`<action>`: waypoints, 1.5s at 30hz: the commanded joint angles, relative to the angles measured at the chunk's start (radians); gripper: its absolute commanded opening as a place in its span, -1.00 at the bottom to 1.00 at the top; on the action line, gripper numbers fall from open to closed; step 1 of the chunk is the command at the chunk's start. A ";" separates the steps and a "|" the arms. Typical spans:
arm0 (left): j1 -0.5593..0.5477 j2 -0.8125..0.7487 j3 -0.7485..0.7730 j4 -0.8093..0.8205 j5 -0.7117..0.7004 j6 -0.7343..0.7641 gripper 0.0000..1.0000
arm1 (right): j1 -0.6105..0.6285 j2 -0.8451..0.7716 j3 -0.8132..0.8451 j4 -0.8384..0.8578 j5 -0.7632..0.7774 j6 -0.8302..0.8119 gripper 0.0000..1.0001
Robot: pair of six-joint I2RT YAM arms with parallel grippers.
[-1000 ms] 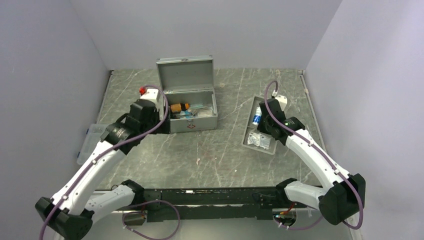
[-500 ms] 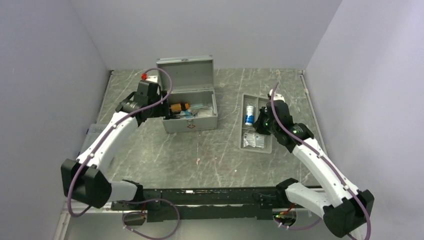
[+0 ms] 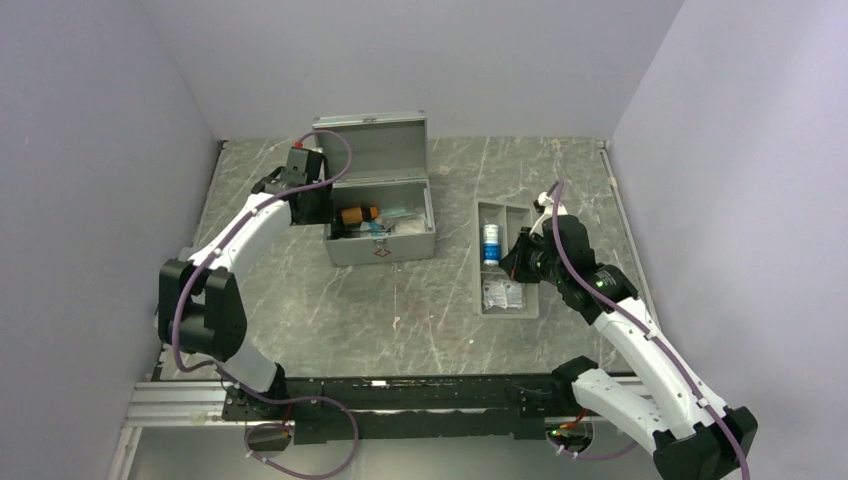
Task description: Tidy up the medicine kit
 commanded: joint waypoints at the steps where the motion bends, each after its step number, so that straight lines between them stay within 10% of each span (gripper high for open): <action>1: 0.010 0.038 0.045 0.039 0.052 0.036 0.07 | 0.006 -0.025 -0.018 0.080 -0.060 0.005 -1.00; 17: 0.010 0.050 0.045 0.025 0.044 0.071 -1.00 | 0.007 -0.032 -0.039 0.097 -0.069 0.010 -1.00; 45: -0.234 -0.018 0.028 0.058 0.149 0.346 -1.00 | 0.103 -0.115 0.048 0.003 -0.078 -0.074 -1.00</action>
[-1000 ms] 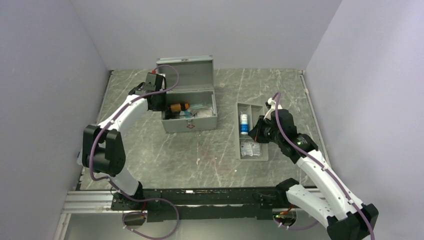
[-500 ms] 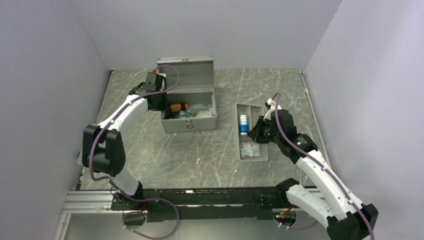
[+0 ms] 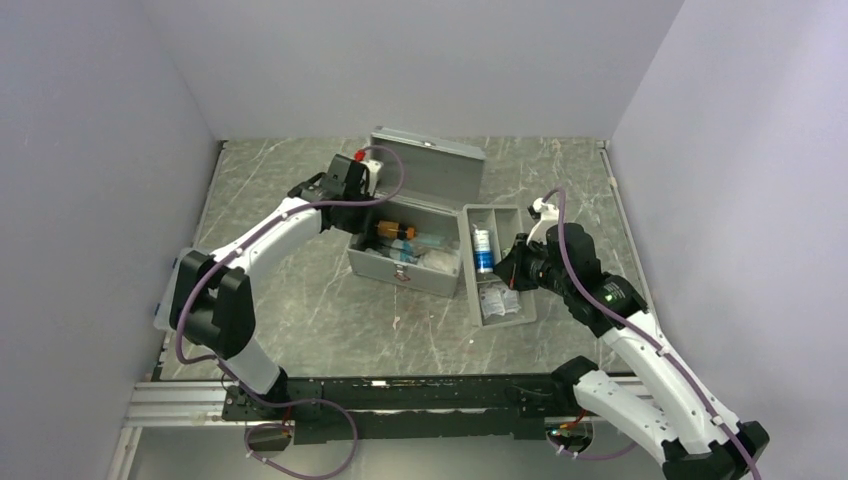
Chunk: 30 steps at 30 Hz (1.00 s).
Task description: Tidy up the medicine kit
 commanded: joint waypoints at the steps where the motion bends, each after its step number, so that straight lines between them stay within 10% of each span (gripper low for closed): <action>1: -0.051 -0.085 0.008 0.014 0.052 0.162 -1.00 | 0.063 -0.041 0.064 -0.004 0.008 -0.047 -1.00; 27: -0.204 0.008 0.021 0.002 0.166 0.230 -1.00 | 0.396 -0.002 0.252 -0.248 0.102 -0.206 -1.00; 30: -0.204 0.011 0.027 -0.005 0.159 0.219 -0.69 | 0.399 0.011 0.271 -0.261 0.113 -0.215 -1.00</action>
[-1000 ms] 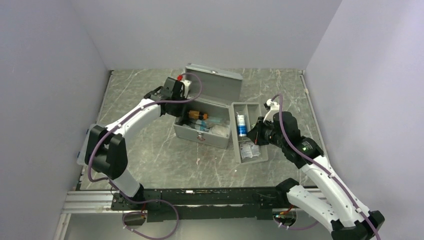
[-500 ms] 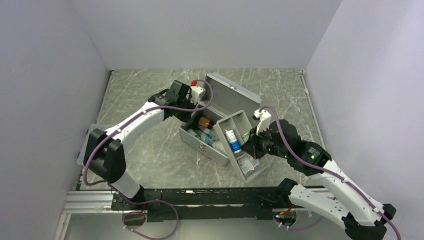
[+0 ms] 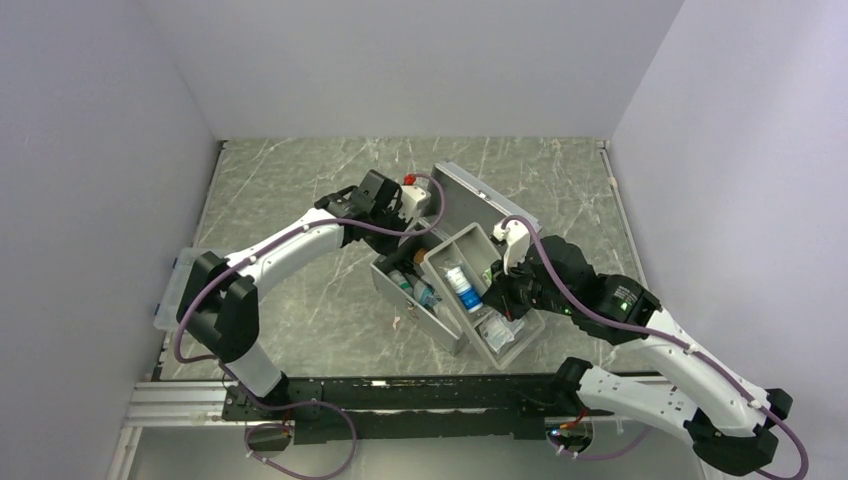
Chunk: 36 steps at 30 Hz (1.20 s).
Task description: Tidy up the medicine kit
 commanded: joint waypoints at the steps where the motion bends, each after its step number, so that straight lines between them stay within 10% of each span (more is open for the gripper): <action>1: -0.007 0.001 0.025 0.016 -0.013 0.018 -0.57 | 0.009 0.011 0.072 -0.002 0.042 -0.037 -1.00; 13: -0.008 -0.215 -0.020 0.096 -0.106 -0.030 0.17 | 0.009 0.078 0.143 -0.021 0.027 -0.093 -1.00; 22: 0.023 -0.318 0.114 -0.112 -0.529 -0.213 0.97 | 0.009 0.231 0.222 -0.009 0.102 -0.180 -1.00; 36: 0.032 -0.602 -0.088 -0.122 -0.498 -0.265 0.99 | 0.002 0.542 0.337 0.135 0.073 -0.317 -1.00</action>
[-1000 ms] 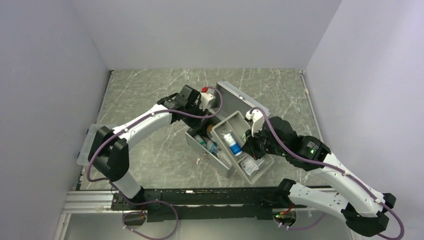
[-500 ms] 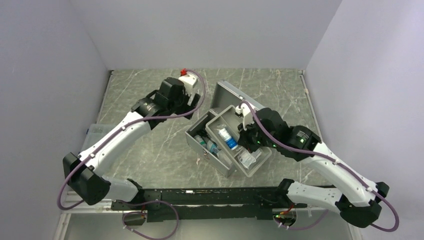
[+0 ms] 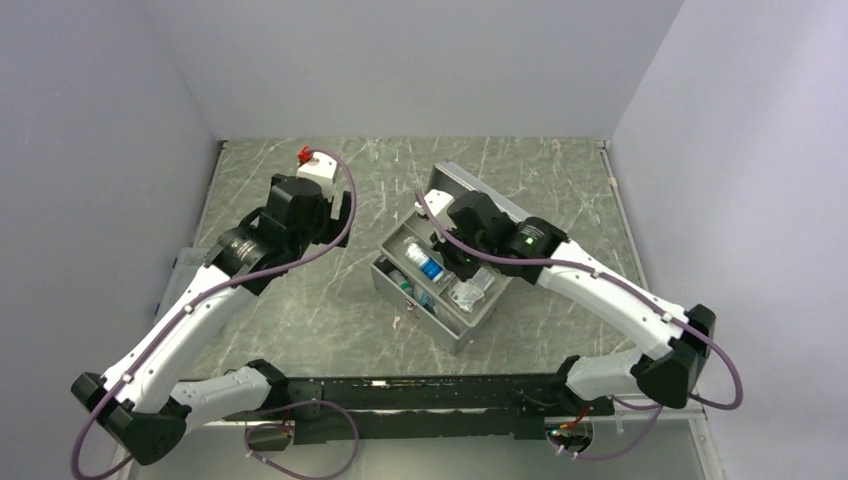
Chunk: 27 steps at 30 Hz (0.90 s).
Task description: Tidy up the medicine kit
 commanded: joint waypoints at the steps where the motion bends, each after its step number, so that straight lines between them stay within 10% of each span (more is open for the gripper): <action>1: 0.001 -0.065 -0.050 -0.008 0.039 -0.043 0.99 | -0.006 0.066 0.074 0.103 0.005 -0.053 -1.00; 27: 0.001 -0.248 -0.255 0.106 0.128 -0.014 0.99 | -0.061 0.228 0.029 0.108 -0.113 -0.007 -1.00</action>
